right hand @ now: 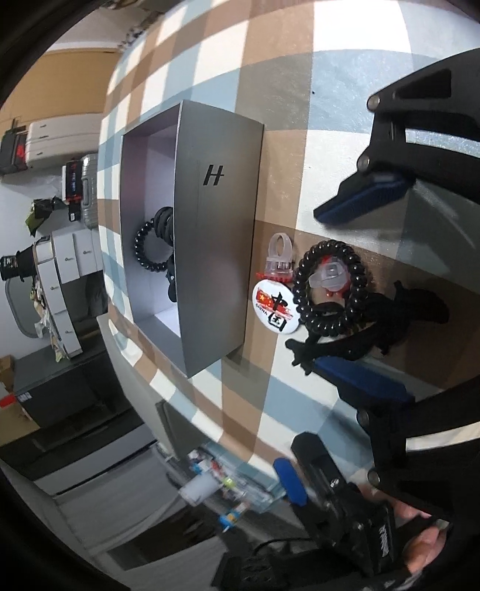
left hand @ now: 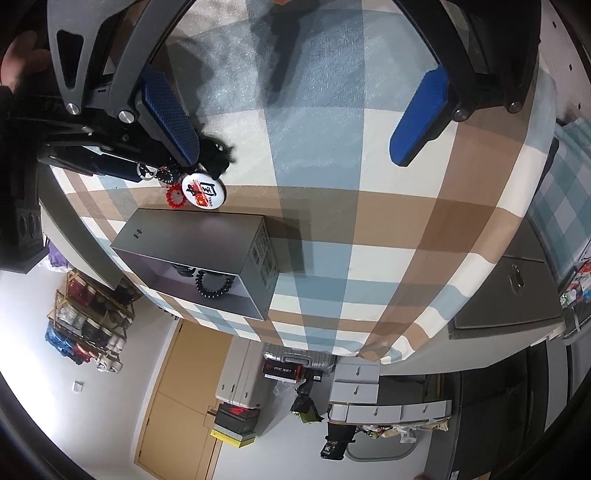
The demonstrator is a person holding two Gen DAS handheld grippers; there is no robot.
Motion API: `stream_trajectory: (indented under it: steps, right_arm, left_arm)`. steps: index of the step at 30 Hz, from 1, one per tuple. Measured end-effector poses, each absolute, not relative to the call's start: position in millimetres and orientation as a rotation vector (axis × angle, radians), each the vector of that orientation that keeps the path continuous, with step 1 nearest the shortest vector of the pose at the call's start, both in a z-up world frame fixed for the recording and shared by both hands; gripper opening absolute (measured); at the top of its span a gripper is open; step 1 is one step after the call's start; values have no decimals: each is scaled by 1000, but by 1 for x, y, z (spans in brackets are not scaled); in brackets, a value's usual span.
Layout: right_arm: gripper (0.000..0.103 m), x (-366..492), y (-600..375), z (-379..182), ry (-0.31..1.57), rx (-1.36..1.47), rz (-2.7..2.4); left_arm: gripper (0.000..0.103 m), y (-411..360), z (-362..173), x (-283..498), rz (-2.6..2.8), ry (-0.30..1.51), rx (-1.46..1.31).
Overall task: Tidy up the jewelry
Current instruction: 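Lower the right gripper onto the black coil bracelet and close it, then close the left gripper on the white 'China' badge while the right holds the coil bracelet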
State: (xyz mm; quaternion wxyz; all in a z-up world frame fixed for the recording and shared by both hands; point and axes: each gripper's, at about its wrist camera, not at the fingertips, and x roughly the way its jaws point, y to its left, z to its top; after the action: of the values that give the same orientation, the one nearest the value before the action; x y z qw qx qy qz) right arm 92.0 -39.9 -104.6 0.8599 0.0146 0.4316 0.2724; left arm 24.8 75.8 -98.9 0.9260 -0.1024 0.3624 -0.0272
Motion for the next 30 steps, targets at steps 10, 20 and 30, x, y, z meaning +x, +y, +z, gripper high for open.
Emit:
stream_trajectory:
  steps: [10, 20, 30]
  right_arm:
    - [47, 85, -43, -105, 875, 9, 558]
    - [47, 76, -66, -88, 779, 101, 595]
    - [47, 68, -105, -69, 672, 164, 547]
  left_arm:
    - [101, 79, -99, 23, -58, 746, -220]
    - [101, 73, -95, 32, -89, 768, -229]
    - [101, 38, -89, 60, -182, 804, -124]
